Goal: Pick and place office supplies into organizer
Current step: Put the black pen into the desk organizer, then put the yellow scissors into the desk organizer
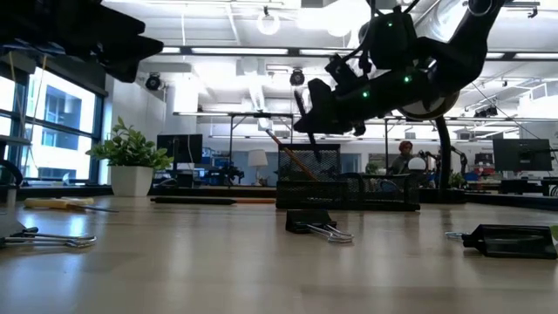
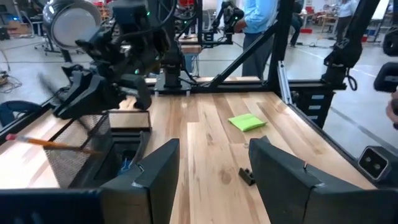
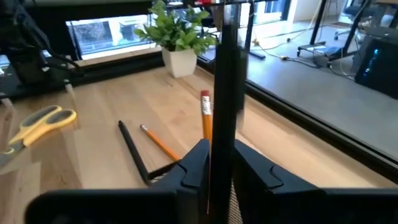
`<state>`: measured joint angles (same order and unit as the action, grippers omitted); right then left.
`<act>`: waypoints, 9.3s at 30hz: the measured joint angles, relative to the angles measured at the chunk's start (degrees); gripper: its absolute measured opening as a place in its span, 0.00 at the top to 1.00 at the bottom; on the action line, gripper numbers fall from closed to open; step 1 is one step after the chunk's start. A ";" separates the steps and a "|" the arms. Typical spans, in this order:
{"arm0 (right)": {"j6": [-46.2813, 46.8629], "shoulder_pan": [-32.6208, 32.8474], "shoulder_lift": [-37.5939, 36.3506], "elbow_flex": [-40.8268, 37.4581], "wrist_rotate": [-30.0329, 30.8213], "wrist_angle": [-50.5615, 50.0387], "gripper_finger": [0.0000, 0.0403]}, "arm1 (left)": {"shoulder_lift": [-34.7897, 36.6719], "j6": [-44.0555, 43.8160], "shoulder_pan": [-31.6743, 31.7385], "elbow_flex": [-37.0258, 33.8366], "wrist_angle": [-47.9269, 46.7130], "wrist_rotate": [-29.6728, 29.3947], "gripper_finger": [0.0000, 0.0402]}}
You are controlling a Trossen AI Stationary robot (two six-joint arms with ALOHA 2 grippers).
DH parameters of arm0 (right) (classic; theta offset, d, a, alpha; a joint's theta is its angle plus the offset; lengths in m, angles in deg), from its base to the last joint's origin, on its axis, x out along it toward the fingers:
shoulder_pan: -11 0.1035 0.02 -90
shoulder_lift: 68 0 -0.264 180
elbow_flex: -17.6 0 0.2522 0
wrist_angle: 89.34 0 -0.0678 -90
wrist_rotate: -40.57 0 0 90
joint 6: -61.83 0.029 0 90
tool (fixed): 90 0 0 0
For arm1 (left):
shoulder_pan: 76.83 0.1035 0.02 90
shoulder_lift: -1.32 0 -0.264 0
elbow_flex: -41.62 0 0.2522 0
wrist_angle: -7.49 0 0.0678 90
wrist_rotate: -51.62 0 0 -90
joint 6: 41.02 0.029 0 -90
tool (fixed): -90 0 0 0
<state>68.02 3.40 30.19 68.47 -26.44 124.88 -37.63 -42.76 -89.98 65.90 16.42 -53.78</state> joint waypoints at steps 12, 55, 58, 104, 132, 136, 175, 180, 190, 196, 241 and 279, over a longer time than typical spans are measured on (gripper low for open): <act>0.80 0.27 0.02 0.00 0.14 0.15 0.69 | -0.36 0.20 0.00 0.00 0.31 -0.02 0.54; 4.32 17.03 -0.04 0.02 -6.52 6.87 0.69 | -0.34 0.18 0.00 0.00 0.25 2.38 0.54; 5.60 19.69 -0.03 0.02 -6.21 5.45 0.70 | -0.34 0.18 0.00 0.00 0.23 2.94 0.54; 4.44 19.39 47.34 67.06 -0.27 -33.10 0.67 | 14.08 -4.04 0.00 -0.02 -13.50 1.42 0.54; 5.29 18.92 47.42 65.25 2.68 -37.59 0.93 | 13.67 -4.65 -0.02 -0.02 -13.14 1.38 0.54; 5.29 19.28 44.57 65.13 3.66 -46.37 0.94 | 13.67 -4.59 -0.02 -0.02 -13.54 1.38 0.54; 22.30 28.83 36.35 64.98 4.13 -80.94 0.73 | 13.67 -4.75 -0.02 -0.02 -13.05 1.22 0.54; 20.11 28.44 36.35 64.98 5.06 -75.07 0.61 | 13.67 -4.76 -0.02 -0.02 -13.05 1.29 0.54; 18.75 26.82 38.41 65.07 10.99 -69.73 0.57 | 13.67 -5.20 -0.02 -0.02 -13.20 1.55 0.54; 16.26 27.04 41.00 65.16 8.66 -62.69 0.64 | 13.58 -5.21 -0.02 0.00 -13.40 2.10 0.54; 21.84 29.72 32.46 65.02 15.55 -78.64 0.99 | 13.69 -5.63 -0.02 0.00 -13.36 2.40 0.54; -2.60 20.02 40.83 65.11 -17.21 -46.97 0.84 | 24.25 -5.63 -0.02 0.00 -19.63 4.92 0.54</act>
<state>65.42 23.42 71.02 133.58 -43.65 77.91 -13.38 -48.40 -90.00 65.90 -3.20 -48.86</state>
